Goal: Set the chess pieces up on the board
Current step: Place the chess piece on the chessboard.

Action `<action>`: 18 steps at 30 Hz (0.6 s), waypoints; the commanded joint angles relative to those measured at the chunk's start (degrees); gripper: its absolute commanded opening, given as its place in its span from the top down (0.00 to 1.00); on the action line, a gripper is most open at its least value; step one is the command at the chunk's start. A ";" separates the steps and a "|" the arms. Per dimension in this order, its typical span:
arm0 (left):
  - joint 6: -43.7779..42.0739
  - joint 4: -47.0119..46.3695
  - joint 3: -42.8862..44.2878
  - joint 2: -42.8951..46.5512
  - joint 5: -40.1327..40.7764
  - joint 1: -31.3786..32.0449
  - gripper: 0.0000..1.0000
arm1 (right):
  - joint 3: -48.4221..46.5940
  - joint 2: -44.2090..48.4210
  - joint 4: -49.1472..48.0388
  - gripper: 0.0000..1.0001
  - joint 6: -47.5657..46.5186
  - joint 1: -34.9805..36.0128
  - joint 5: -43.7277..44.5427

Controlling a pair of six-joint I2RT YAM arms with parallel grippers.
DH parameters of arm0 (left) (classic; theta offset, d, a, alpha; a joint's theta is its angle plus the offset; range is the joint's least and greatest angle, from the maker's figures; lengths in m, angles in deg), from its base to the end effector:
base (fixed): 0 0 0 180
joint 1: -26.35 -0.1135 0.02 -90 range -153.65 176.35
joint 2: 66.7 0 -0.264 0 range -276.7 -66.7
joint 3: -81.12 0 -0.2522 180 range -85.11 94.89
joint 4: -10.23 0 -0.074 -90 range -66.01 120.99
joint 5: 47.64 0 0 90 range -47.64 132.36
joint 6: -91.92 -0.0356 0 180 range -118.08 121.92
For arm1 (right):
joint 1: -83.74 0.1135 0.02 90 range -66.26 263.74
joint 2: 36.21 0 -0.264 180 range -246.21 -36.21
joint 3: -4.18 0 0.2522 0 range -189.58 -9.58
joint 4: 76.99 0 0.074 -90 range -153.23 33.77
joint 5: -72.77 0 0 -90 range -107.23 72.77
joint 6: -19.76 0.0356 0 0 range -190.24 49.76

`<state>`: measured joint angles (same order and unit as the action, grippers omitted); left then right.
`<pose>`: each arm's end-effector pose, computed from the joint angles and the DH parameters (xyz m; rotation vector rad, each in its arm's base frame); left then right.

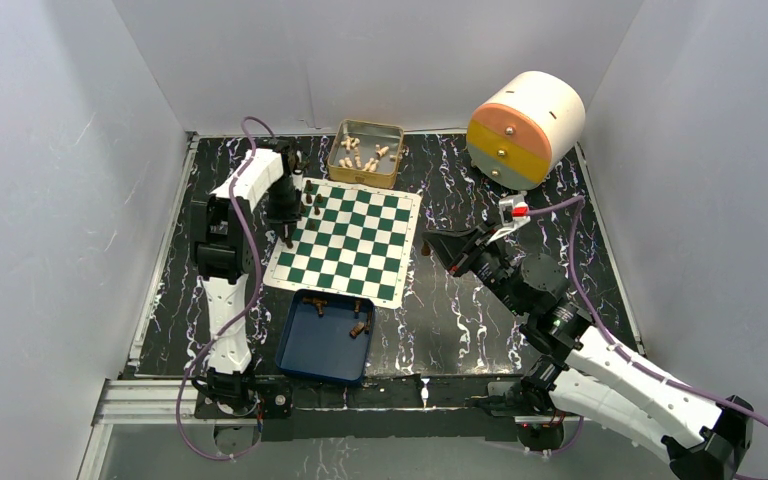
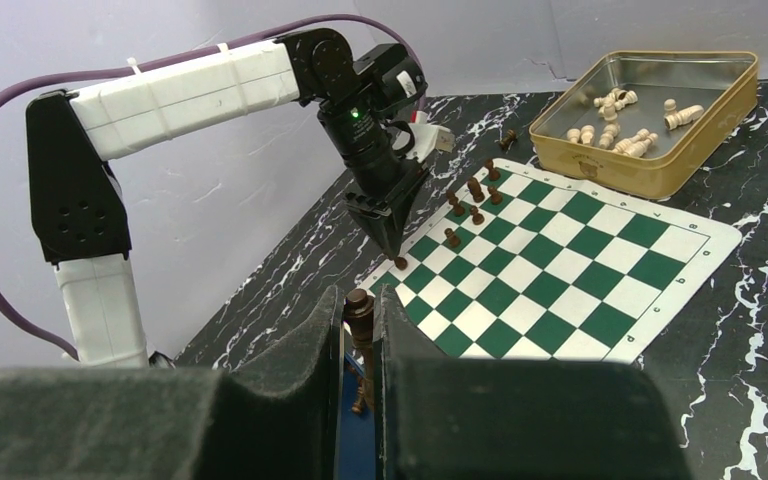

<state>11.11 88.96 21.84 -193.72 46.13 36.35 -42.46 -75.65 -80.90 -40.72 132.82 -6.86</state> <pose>0.4329 -0.0739 0.1875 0.0172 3.0441 0.0768 0.1184 0.1268 0.3338 -0.0886 1.4542 1.0132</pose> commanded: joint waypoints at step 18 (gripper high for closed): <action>-0.11 4.56 3.28 1.66 4.76 2.26 0.95 | -2.08 0.87 -3.14 0.94 -0.34 -0.26 0.79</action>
<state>11.11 90.47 22.48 -193.74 48.20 38.21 -42.46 -75.21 -80.92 -40.65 132.82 -6.68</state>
